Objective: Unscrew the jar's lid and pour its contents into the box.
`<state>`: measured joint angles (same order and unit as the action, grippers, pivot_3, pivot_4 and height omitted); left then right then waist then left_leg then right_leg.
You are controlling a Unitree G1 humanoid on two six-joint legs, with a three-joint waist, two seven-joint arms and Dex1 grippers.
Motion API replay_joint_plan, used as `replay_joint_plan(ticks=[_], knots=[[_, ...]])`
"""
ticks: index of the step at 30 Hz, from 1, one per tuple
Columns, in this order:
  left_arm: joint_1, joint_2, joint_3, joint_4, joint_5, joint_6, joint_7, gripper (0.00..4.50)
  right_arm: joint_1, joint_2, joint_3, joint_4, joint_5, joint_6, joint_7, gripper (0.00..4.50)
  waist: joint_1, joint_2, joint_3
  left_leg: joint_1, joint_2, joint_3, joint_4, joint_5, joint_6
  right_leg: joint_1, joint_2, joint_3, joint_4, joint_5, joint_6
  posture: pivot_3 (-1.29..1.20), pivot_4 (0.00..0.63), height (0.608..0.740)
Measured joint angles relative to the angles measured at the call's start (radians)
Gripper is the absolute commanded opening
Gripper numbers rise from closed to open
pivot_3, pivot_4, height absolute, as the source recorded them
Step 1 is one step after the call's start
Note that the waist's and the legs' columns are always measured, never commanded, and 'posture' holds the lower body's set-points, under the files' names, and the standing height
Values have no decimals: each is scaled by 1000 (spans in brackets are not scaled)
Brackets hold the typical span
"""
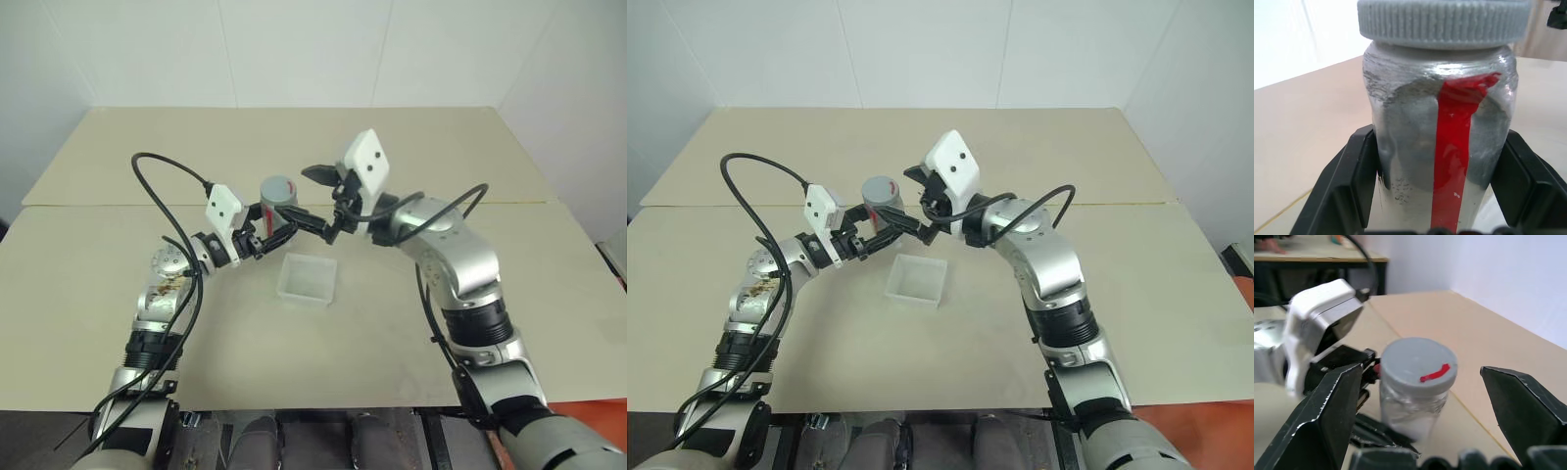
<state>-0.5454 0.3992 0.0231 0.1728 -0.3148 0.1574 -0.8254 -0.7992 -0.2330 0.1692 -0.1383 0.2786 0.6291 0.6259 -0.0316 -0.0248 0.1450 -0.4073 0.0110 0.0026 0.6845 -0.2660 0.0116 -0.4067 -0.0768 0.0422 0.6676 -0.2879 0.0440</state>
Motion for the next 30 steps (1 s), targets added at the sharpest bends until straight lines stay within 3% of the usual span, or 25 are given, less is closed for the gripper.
replay_joint_plan(ticks=[9, 16, 19, 23, 30], knots=[[0, -26, -3, 0, 5, -7, 34, 2900, -34, 77, 20, -2, -38, 85, -137, 4493, -4, 0, 0, 0, -1, 0, 0, 0, 0, 0, 0, 0, 0, 0, 0, 0, 150, 740], [0, -27, -3, -1, 4, -7, 32, 2900, -59, 99, 20, 27, -42, 99, -157, 4493, -11, 0, 0, 0, -1, 0, 0, 0, 0, 0, 0, 0, 1, 0, 0, 0, 150, 740], [0, -27, -3, -1, 4, -7, 30, 2900, -60, 102, 20, 35, -43, 100, -157, 3953, -11, 0, 0, 0, -1, 0, 0, 0, 0, 0, 0, 0, 1, 0, 0, 0, 150, 740], [0, -27, -3, -1, 3, -7, 31, 2900, -61, 106, 27, 40, -42, 101, -154, 2769, -11, 0, 0, 0, -1, 0, 0, 0, 0, 0, 0, 0, 1, 0, 0, 0, 150, 740], [0, -20, 1, -2, 1, -7, 30, 2900, -77, 106, 29, 55, -39, 104, -150, 2769, -11, 0, 0, 0, -1, 0, 0, 0, 0, 0, 0, 0, 1, 0, 0, 0, 150, 740]])
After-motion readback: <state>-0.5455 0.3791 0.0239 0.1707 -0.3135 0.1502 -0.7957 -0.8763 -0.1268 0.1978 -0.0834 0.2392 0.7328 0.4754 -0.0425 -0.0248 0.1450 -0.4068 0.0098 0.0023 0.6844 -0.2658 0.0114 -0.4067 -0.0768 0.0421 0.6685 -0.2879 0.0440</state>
